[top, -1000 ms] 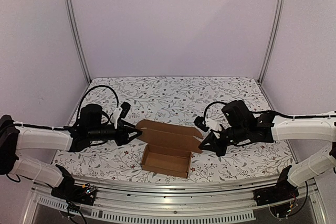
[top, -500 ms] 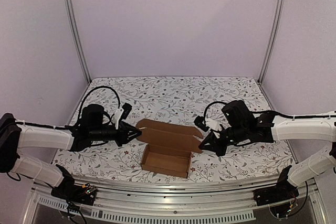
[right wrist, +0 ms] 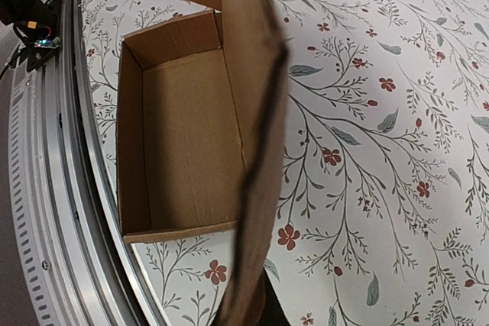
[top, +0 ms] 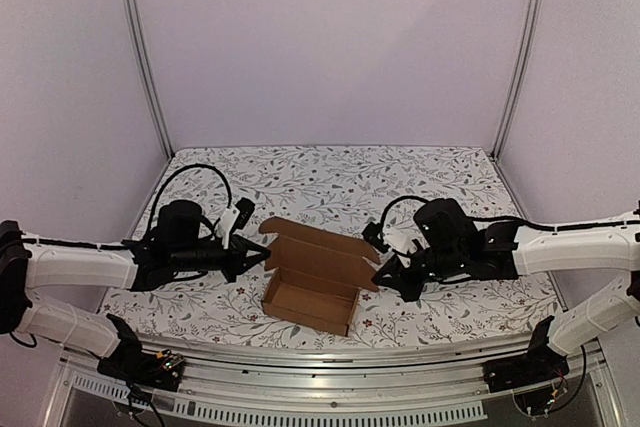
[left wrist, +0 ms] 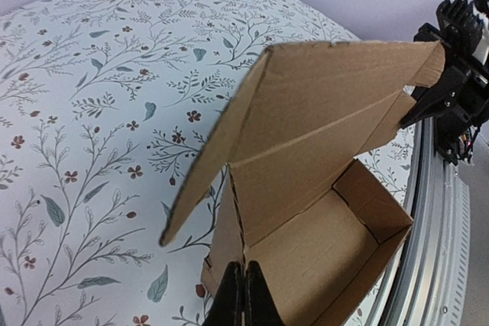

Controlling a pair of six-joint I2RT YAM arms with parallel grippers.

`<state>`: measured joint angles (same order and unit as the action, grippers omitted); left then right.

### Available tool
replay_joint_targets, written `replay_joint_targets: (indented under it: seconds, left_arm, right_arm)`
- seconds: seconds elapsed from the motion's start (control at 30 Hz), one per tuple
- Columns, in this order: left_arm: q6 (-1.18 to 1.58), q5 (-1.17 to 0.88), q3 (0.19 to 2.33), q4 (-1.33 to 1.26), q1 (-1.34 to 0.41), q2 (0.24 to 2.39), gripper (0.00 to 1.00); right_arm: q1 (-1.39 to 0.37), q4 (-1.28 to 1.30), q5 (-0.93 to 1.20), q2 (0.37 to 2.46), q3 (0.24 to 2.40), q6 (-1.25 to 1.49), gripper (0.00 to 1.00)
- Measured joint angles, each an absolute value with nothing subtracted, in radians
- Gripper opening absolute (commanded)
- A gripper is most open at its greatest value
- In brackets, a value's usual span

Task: Fold the paper box

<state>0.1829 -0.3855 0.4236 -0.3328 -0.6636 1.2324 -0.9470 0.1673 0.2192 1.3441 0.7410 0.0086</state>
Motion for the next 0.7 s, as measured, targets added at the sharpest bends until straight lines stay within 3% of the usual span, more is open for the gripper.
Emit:
replay_joint_targets:
  seconds: [0.7]
  left_arm:
    - [0.317, 0.092, 0.404, -0.297, -0.913, 1.159, 0.0]
  right_arm:
    - [-1.148, 0.076, -0.238, 1.44, 0.782, 0.296, 0.0]
